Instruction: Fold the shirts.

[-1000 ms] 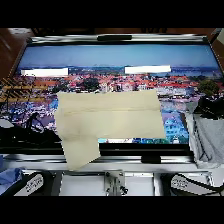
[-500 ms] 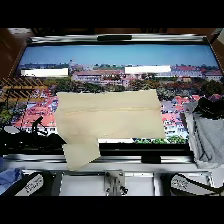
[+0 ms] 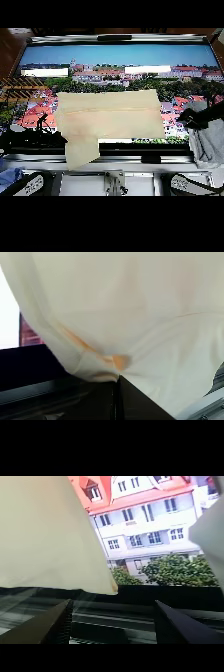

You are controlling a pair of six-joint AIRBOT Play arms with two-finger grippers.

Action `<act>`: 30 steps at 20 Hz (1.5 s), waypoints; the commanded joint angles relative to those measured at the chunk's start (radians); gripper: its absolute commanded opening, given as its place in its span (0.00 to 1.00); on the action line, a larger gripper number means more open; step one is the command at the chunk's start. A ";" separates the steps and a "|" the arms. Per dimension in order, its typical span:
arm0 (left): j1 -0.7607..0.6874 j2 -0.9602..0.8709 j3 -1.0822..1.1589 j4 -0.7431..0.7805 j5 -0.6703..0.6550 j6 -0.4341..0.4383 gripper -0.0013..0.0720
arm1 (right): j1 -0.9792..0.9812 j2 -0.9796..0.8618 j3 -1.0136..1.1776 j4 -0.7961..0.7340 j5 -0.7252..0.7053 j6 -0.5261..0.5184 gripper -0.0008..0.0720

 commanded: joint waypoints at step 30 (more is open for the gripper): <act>0.022 -0.154 0.561 -0.020 -0.072 0.020 0.05 | 0.400 -0.113 0.165 0.043 -0.443 -0.117 0.09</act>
